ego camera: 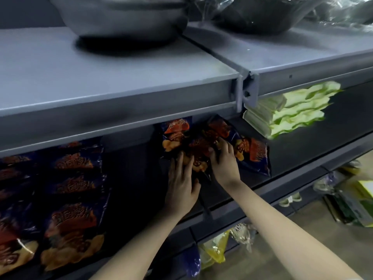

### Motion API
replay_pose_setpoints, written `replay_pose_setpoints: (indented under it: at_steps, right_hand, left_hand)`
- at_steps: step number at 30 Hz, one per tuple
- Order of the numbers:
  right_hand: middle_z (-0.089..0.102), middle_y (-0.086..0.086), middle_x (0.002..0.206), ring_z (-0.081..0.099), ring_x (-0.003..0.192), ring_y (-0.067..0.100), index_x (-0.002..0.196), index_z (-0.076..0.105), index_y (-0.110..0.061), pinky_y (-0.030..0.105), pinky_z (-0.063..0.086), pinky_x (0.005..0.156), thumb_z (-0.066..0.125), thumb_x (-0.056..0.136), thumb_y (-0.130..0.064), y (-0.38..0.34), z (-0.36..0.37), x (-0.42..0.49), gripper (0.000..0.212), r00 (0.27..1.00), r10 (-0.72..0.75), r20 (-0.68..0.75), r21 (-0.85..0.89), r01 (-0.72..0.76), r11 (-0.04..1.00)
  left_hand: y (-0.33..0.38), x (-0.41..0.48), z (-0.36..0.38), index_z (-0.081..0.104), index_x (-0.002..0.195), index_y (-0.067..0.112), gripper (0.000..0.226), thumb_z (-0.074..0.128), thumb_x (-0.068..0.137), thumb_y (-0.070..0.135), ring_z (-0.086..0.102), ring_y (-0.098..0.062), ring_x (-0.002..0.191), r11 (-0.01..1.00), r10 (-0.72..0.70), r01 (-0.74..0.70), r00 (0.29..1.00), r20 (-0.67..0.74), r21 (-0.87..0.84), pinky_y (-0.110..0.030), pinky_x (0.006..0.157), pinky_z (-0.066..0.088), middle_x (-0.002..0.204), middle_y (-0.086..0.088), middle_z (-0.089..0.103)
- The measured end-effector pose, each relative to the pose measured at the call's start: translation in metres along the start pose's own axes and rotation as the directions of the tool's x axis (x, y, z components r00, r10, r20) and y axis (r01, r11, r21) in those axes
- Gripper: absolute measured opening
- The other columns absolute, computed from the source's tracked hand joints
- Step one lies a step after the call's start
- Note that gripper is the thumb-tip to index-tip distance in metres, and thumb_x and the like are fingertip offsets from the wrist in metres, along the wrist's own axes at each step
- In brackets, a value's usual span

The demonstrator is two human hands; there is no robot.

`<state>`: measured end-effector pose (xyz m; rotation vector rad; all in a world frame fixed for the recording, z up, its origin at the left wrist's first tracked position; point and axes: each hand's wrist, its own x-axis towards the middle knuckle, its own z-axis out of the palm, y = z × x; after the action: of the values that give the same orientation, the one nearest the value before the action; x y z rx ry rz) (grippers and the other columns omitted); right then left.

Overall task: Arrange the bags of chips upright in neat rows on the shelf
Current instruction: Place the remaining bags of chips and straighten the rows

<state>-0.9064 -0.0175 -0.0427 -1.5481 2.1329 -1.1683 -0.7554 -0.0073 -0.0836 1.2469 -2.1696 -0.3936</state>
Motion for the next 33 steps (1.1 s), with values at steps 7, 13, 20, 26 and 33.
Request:
replay_pose_setpoints:
  at_steps: [7,13,20,26,33]
  right_hand:
    - [0.058,0.01,0.118,0.056,0.106,0.025,0.127,0.051,-0.012,0.022,0.038,0.078,0.049,0.094,-0.021,0.003,-0.001,0.024,0.034,0.99,0.021,0.143,0.199,-0.049,0.979]
    - [0.055,-0.004,0.111,0.051,0.099,0.011,0.135,0.046,-0.025,0.022,0.039,0.079,0.052,0.092,-0.027,-0.001,-0.009,0.027,0.044,0.888,0.046,0.458,0.262,-0.184,0.947]
    - [0.056,-0.007,0.12,0.051,0.114,0.01,0.133,0.049,-0.023,0.023,0.041,0.09,0.059,0.09,-0.034,0.006,-0.013,0.034,0.046,0.851,-0.022,0.524,0.228,-0.115,0.967]
    - [0.067,0.003,0.096,0.064,0.091,0.012,0.115,0.062,-0.019,0.022,0.054,0.065,0.062,0.089,-0.029,0.01,-0.02,0.034,0.028,0.841,-0.018,0.541,0.274,-0.156,0.949]
    - [0.063,0.011,0.083,0.065,0.08,0.016,0.093,0.065,-0.003,0.023,0.054,0.064,0.057,0.091,-0.031,0.021,-0.026,0.028,0.029,0.882,0.104,0.46,0.397,-0.309,0.864]
  left_hand:
    - [0.004,0.024,0.008,0.017,0.148,0.024,0.077,0.034,0.081,0.058,0.005,-0.039,0.142,0.984,-0.173,0.172,0.985,-0.01,-0.037,-0.054,0.113,0.02,0.157,-0.01,0.005]
    - [0.0,0.024,0.015,0.011,0.146,0.025,0.094,0.041,0.071,0.073,0.014,-0.039,0.14,0.964,-0.251,0.255,0.966,-0.054,0.079,-0.054,0.111,0.02,0.155,-0.014,0.014]
    - [-0.009,0.022,0.008,0.017,0.145,0.023,0.099,0.05,0.064,0.069,0.032,-0.035,0.13,0.95,-0.235,0.239,0.971,-0.047,0.203,-0.051,0.102,0.033,0.147,-0.014,0.03]
    - [-0.013,0.023,0.002,0.013,0.146,0.026,0.103,0.04,0.058,0.071,0.026,-0.033,0.133,0.945,-0.21,0.196,0.977,0.027,0.262,-0.05,0.106,0.027,0.149,-0.011,0.026]
    - [-0.015,0.019,-0.001,0.014,0.146,0.029,0.106,0.051,0.055,0.068,0.025,-0.03,0.134,0.946,-0.261,0.241,0.963,0.069,0.218,-0.054,0.102,0.03,0.149,-0.005,0.025]
